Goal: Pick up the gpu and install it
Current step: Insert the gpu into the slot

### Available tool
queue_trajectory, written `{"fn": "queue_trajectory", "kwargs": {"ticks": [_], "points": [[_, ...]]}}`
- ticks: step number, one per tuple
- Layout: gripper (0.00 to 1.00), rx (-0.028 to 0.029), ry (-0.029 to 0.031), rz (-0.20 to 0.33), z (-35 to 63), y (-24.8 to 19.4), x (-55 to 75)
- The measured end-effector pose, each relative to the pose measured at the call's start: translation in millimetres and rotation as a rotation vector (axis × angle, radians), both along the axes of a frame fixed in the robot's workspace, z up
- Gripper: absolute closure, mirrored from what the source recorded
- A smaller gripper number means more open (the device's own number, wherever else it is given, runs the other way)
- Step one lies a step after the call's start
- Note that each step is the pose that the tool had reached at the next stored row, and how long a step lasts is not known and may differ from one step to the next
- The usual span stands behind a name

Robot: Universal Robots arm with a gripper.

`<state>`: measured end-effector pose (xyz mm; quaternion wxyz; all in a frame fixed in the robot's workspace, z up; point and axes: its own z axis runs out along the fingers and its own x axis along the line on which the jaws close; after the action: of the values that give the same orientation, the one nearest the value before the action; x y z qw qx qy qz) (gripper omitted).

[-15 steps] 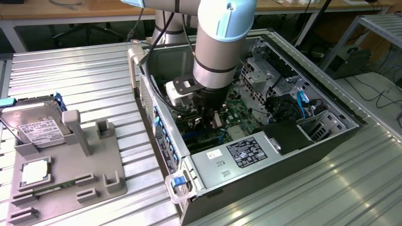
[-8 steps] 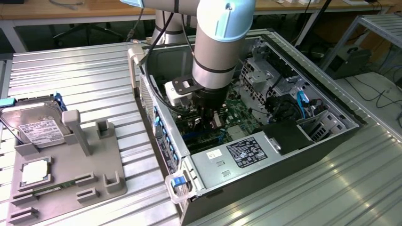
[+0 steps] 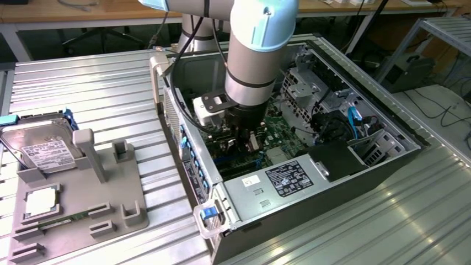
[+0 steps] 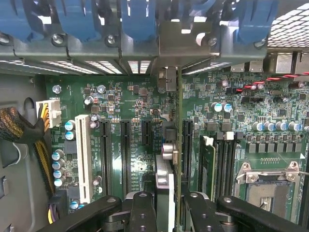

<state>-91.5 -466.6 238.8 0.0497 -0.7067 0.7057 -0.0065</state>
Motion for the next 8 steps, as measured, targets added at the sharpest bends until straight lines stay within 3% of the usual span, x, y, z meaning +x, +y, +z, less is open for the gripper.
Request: {"fn": "queue_trajectory", "kwargs": {"ticks": [8], "points": [[0.72, 0.0010, -0.0002, 0.000, -2.2, 0.1, 0.0]]}}
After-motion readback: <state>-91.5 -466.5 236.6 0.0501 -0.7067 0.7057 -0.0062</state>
